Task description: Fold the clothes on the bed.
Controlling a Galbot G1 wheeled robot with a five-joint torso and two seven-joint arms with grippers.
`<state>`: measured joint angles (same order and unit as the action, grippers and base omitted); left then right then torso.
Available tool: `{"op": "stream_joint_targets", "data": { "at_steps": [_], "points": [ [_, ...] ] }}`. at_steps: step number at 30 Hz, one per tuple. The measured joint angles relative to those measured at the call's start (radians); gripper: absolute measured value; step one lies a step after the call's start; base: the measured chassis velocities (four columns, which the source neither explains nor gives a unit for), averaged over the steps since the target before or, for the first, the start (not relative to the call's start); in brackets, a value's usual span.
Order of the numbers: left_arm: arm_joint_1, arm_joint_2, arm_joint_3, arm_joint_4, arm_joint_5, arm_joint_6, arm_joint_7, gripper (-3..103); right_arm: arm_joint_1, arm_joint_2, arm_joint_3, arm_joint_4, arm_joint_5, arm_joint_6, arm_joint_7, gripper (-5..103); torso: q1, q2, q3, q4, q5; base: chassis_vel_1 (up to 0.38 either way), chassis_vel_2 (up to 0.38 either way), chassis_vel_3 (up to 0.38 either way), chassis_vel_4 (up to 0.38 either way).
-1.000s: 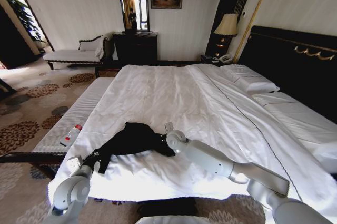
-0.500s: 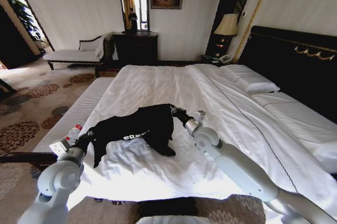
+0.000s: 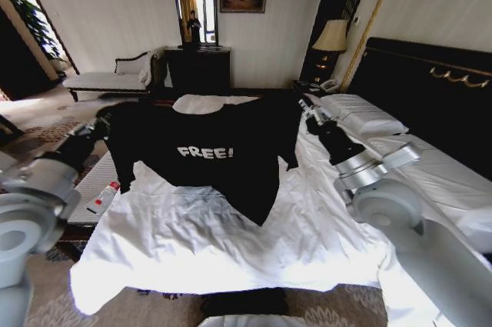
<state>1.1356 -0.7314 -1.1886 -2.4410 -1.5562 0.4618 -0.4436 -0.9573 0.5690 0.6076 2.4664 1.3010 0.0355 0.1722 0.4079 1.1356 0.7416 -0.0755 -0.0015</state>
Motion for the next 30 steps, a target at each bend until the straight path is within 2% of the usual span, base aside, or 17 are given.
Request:
{"op": "stream_joint_targets", "data": {
  "at_steps": [1,3,4,5,6,8,10,12,15,17,19,22,24,25,28,29,30],
  "points": [
    [0.016,0.021,-0.048,-0.018,-0.045,0.001,-0.003,0,-0.045,-0.024,0.087,0.031,0.025,-0.011,0.005,0,0.000,0.000,0.000,-0.0003,-0.0012,0.000,0.000,0.000,0.000],
    [0.076,0.032,-0.155,-0.055,-0.126,0.027,-0.004,0,-0.161,-0.039,0.235,0.047,0.066,-0.047,0.040,0,0.000,0.000,0.000,-0.0007,-0.0004,0.000,0.000,0.000,0.000],
    [0.076,0.032,-0.155,-0.055,-0.126,0.027,-0.004,0,-0.161,-0.039,0.235,0.047,0.066,-0.047,0.040,0,0.000,0.000,0.000,-0.0007,-0.0004,0.000,0.000,0.000,0.000],
    [0.124,0.025,-0.221,-0.062,-0.168,0.043,-0.004,0,-0.211,-0.036,0.293,0.049,0.091,-0.064,0.063,0,-0.001,0.000,0.000,-0.0008,0.0002,0.000,0.000,0.000,0.000],
    [0.198,-0.002,-0.327,-0.066,-0.222,0.059,-0.005,0,-0.257,-0.027,0.327,0.048,0.110,-0.079,0.070,0,-0.001,0.000,0.000,-0.0018,0.0001,0.000,0.000,0.000,0.000],
    [0.338,-0.072,-0.477,-0.067,-0.271,0.087,-0.008,0,-0.321,-0.005,0.359,0.049,0.083,-0.095,0.055,0,0.000,0.000,0.000,0.0012,-0.0005,0.000,0.000,0.000,0.000],
    [0.418,-0.120,-0.522,-0.068,-0.286,0.109,-0.017,0,-0.420,0.033,0.430,0.049,0.041,-0.098,0.018,0,0.000,0.000,0.000,0.0015,-0.0002,0.000,0.000,0.000,0.000],
    [0.437,-0.131,-0.524,-0.068,-0.298,0.123,-0.028,0,-0.479,0.053,0.479,0.048,0.028,-0.104,-0.002,0,0.000,0.000,0.000,0.0015,-0.0011,0.000,0.000,0.000,0.000],
    [0.418,-0.093,-0.506,-0.067,-0.314,0.141,-0.051,0,-0.545,0.077,0.557,0.045,0.023,-0.120,-0.027,0,-0.001,0.000,0.000,-0.0018,-0.0005,0.000,0.000,0.000,0.000],
    [0.407,-0.065,-0.501,-0.066,-0.314,0.144,-0.053,0,-0.545,0.074,0.570,0.042,0.029,-0.123,-0.028,0,-0.001,0.000,0.000,-0.0016,0.0002,0.000,0.000,0.000,0.000],
    [0.399,-0.035,-0.503,-0.065,-0.322,0.148,-0.053,0,-0.539,0.057,0.593,0.040,0.042,-0.124,-0.032,0,0.000,0.000,0.000,0.0001,0.0002,0.000,0.000,0.000,0.000],
    [0.408,-0.037,-0.495,-0.063,-0.323,0.158,-0.050,0,-0.543,0.053,0.597,0.038,0.044,-0.124,-0.038,0,0.000,0.000,0.000,0.0002,0.0001,0.000,0.000,0.000,0.000],
    [0.419,-0.064,-0.402,-0.061,-0.280,0.174,-0.054,0,-0.552,0.064,0.539,0.037,0.035,-0.125,-0.031,0,0.000,0.000,0.000,0.0003,-0.0005,0.000,0.000,0.000,0.000],
    [0.419,-0.064,-0.402,-0.061,-0.280,0.174,-0.054,0,-0.552,0.064,0.539,0.037,0.035,-0.125,-0.031,0,0.000,0.000,0.000,0.0003,-0.0005,0.000,0.000,0.000,0.000],
    [0.446,-0.123,-0.188,-0.056,-0.149,0.203,-0.071,0,-0.621,0.128,0.389,0.033,-0.030,-0.155,0.008,0,0.000,0.000,0.000,0.0000,-0.0008,0.000,0.000,0.000,0.000],
    [0.455,-0.134,-0.157,-0.057,-0.126,0.208,-0.072,0,-0.645,0.144,0.372,0.031,-0.046,-0.164,0.009,0,0.000,0.000,0.000,0.0002,-0.0007,0.000,0.000,0.000,0.000],
    [0.464,-0.159,-0.038,-0.056,-0.045,0.216,-0.078,0,-0.712,0.186,0.311,0.030,-0.100,-0.198,0.020,0,0.000,0.000,0.000,-0.0004,-0.0001,0.000,0.000,0.000,0.000]
  ]
}}
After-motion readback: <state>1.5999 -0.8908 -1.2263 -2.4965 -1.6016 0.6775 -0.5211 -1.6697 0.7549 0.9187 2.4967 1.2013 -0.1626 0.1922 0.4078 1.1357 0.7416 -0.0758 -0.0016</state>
